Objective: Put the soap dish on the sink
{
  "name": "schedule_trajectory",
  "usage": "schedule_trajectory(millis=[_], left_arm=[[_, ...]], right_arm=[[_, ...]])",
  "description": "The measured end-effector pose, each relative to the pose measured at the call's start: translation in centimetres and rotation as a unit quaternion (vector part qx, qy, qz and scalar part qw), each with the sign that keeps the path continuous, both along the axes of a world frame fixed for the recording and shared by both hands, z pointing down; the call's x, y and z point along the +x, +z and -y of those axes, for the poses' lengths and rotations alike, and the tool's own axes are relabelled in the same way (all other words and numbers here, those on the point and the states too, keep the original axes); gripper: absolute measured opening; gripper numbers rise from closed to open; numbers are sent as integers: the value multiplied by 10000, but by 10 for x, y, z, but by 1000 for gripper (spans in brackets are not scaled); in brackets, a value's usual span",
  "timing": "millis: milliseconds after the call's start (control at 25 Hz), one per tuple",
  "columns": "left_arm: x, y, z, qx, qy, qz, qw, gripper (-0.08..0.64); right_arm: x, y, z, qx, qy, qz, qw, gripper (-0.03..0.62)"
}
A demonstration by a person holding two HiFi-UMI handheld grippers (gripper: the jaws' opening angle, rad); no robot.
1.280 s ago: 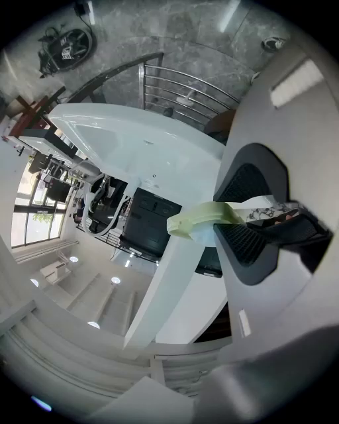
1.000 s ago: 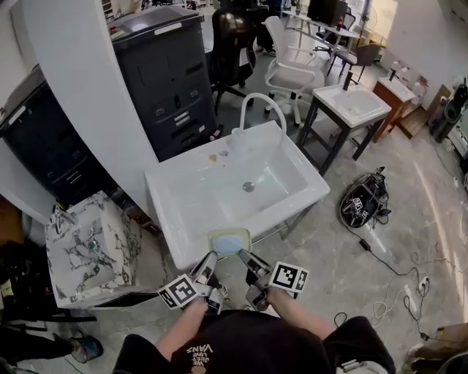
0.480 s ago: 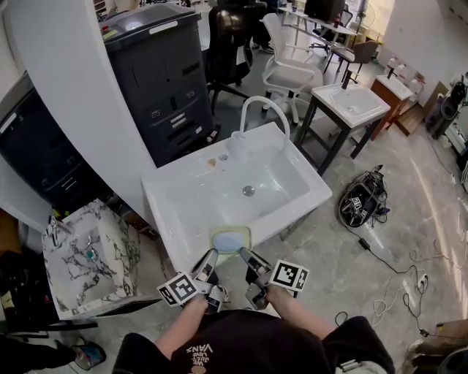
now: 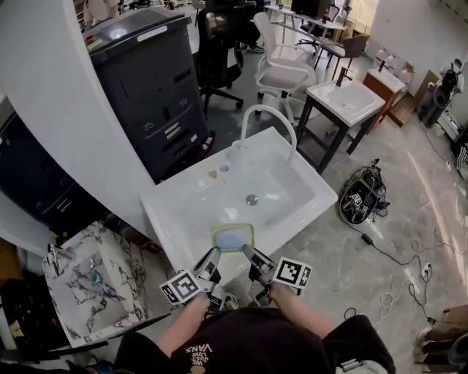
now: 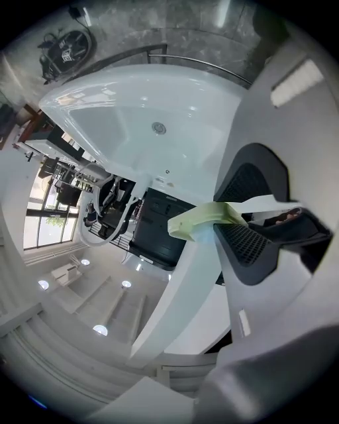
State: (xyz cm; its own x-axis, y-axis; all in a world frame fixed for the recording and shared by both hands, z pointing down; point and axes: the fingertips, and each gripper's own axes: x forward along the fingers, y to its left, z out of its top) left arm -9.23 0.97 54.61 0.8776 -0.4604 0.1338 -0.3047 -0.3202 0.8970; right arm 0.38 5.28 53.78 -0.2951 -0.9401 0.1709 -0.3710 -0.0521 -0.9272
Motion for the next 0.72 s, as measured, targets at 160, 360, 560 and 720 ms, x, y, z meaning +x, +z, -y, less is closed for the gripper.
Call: schedule_trajectory(millis=[160, 360, 560, 720], left_arm=[[5, 0, 17, -12, 66, -16, 10000, 126], [16, 4, 35, -24, -5, 9, 10000, 126], [31, 8, 60, -10, -281, 28, 9996, 126], [39, 12, 76, -102, -587, 6, 9982, 126]], right_arm=[[4, 0, 15, -84, 99, 38, 9999, 103], [16, 3, 36, -15, -34, -6, 10000, 101], [33, 6, 67, -44, -349, -17, 9994, 101], [43, 9, 91, -123, -697, -70, 9975, 101]])
